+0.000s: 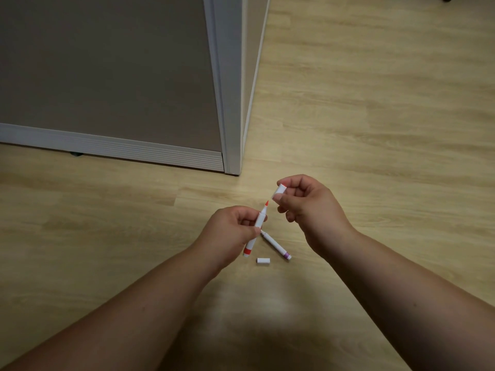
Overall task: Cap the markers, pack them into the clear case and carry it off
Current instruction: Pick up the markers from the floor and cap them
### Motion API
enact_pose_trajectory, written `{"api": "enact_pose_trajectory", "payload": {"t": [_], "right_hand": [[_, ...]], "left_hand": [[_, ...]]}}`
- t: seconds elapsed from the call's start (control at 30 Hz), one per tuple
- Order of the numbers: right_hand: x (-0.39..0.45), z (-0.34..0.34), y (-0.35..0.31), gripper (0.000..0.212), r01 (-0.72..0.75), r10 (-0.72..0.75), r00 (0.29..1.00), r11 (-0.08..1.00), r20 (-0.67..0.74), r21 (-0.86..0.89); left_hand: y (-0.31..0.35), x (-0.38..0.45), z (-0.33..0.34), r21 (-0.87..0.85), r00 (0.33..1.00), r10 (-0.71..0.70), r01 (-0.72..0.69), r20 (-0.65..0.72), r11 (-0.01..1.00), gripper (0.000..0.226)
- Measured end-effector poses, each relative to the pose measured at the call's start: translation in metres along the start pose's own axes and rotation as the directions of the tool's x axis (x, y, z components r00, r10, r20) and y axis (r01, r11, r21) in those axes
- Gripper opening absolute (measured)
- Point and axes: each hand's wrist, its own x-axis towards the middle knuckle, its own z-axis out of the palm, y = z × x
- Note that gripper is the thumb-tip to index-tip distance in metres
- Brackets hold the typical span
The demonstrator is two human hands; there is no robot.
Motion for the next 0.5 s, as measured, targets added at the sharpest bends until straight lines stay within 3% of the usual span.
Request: {"api": "enact_pose_trajectory", "payload": {"t": [0.13, 0.4, 0.5], "right_hand": [[0.0016, -0.0012, -0.0018, 0.022, -0.019, 0.018, 1.000, 1.000, 0.006, 0.013], [-0.0034, 0.0003, 0.0034, 0.007, -0.013, 0.029, 0.996, 0.984, 0.088, -0.178], [-0.0035, 0.0008, 0.0062, 0.005, -0.046, 0.056, 0.996, 0.989, 0.075, -0.139]], "left_hand": [[-0.0001, 0.0012, 0.0015, 0.022, 1.000, -0.002, 0.002, 0.010, 1.000, 0.025], [0.0028, 0.0011, 0.0045, 0.058, 1.000, 0.006, -0.005, -0.027, 0.998, 0.018], [0.0026, 0.0003, 0.0084, 0.081, 1.000, -0.002, 0.003, -0.021, 0.997, 0.015]]}}
